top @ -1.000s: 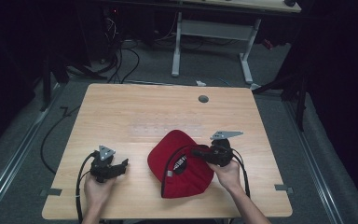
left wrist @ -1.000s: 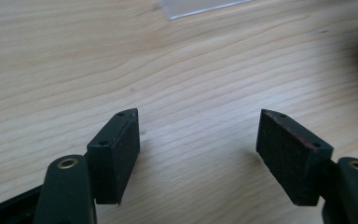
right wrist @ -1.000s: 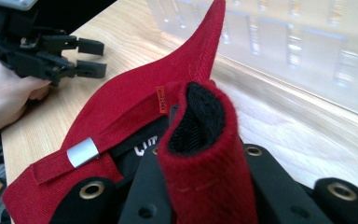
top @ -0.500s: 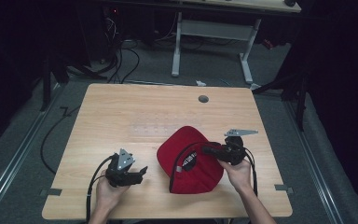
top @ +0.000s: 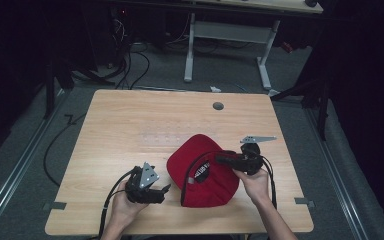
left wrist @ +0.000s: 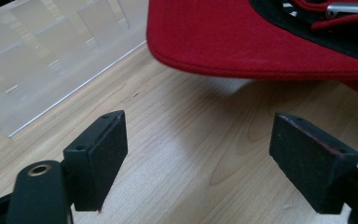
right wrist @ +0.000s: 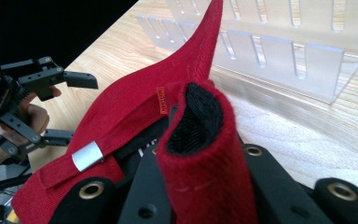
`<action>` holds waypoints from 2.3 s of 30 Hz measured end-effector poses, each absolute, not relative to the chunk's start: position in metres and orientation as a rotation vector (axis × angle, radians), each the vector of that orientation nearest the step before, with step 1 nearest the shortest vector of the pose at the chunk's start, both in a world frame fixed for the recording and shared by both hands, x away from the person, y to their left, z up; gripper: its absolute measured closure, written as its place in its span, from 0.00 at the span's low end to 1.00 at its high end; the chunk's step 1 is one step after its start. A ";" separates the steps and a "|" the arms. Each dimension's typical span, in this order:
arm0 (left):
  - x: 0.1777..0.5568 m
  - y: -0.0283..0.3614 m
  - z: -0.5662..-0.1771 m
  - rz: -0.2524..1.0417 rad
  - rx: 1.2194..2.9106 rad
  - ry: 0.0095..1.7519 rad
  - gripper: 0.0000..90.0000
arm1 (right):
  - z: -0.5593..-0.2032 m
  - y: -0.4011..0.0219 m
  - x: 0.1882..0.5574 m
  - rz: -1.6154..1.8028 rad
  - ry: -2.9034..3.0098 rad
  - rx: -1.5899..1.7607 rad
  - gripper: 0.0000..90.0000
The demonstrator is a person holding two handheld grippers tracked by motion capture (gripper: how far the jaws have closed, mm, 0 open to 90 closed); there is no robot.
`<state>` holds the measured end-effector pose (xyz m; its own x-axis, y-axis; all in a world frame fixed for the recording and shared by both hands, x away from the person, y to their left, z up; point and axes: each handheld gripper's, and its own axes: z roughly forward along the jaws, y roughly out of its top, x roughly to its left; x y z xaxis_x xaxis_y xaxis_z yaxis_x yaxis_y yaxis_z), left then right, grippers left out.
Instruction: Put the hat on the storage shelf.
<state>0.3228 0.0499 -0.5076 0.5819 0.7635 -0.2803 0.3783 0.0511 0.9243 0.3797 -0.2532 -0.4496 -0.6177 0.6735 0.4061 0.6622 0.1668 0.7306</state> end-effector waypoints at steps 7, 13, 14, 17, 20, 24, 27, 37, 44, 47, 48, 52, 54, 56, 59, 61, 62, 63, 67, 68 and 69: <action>0.320 0.041 -0.506 0.401 1.582 0.945 0.19 | -0.448 -0.246 0.383 1.469 2.429 1.386 0.92; 0.317 0.037 -0.505 0.419 1.601 0.912 0.19 | -0.448 -0.241 0.385 1.450 2.454 1.400 0.92; 0.317 0.035 -0.504 0.420 1.608 0.906 0.19 | -0.448 -0.240 0.385 1.447 2.459 1.397 0.92; 0.316 0.033 -0.504 0.423 1.622 0.891 0.19 | -0.447 -0.238 0.386 1.446 2.473 1.406 0.92; 0.316 0.031 -0.503 0.430 1.627 0.880 0.20 | -0.447 -0.236 0.387 1.451 2.485 1.411 0.92; 0.316 0.031 -0.503 0.435 1.634 0.878 0.20 | -0.446 -0.235 0.387 1.442 2.486 1.414 0.92; 0.316 0.030 -0.504 0.455 1.649 0.874 0.23 | -0.443 -0.233 0.386 1.449 2.498 1.412 0.92; 0.314 0.025 -0.499 0.459 1.602 0.836 0.39 | -0.443 -0.228 0.387 1.493 2.547 1.421 0.92; 0.315 0.025 -0.495 0.468 1.598 0.835 0.57 | -0.445 -0.217 0.385 1.484 2.578 1.379 0.91; 0.315 0.027 -0.495 0.459 1.600 0.836 0.65 | -0.443 -0.217 0.383 1.489 2.569 1.357 0.90; 0.315 0.027 -0.495 0.459 1.600 0.836 0.66 | -0.443 -0.217 0.383 1.491 2.566 1.349 0.90; 0.314 0.029 -0.493 0.421 1.611 0.833 0.71 | -0.442 -0.218 0.383 1.490 2.567 1.348 0.90; 0.313 0.030 -0.492 0.413 1.611 0.827 0.73 | -0.441 -0.218 0.383 1.491 2.565 1.347 0.89; 0.310 0.030 -0.490 0.406 1.607 0.810 0.78 | -0.441 -0.219 0.383 1.500 2.557 1.344 0.89; 0.309 0.031 -0.488 0.383 1.615 0.801 0.82 | -0.440 -0.221 0.383 1.513 2.548 1.342 0.88; 0.307 0.029 -0.486 0.367 1.634 0.791 0.84 | -0.440 -0.222 0.385 1.516 2.542 1.358 0.86; 0.307 0.028 -0.486 0.369 1.645 0.789 0.85 | -0.441 -0.222 0.386 1.516 2.538 1.358 0.85; 0.307 0.028 -0.486 0.369 1.645 0.789 0.86 | -0.441 -0.222 0.386 1.516 2.538 1.358 0.85; 0.304 0.025 -0.483 0.375 1.682 0.755 0.90 | -0.440 -0.227 0.388 1.537 2.495 1.378 0.80; 0.303 0.024 -0.483 0.380 1.688 0.747 0.91 | -0.440 -0.229 0.388 1.546 2.484 1.386 0.78; 0.302 0.024 -0.483 0.387 1.701 0.737 0.92 | -0.439 -0.230 0.388 1.560 2.467 1.390 0.76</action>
<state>0.3023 0.0236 -0.4829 0.7455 0.6543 -0.1268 0.2666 -0.1184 0.9565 0.3881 -0.2304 -0.4389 -0.6270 0.6107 0.4837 0.6989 0.1666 0.6956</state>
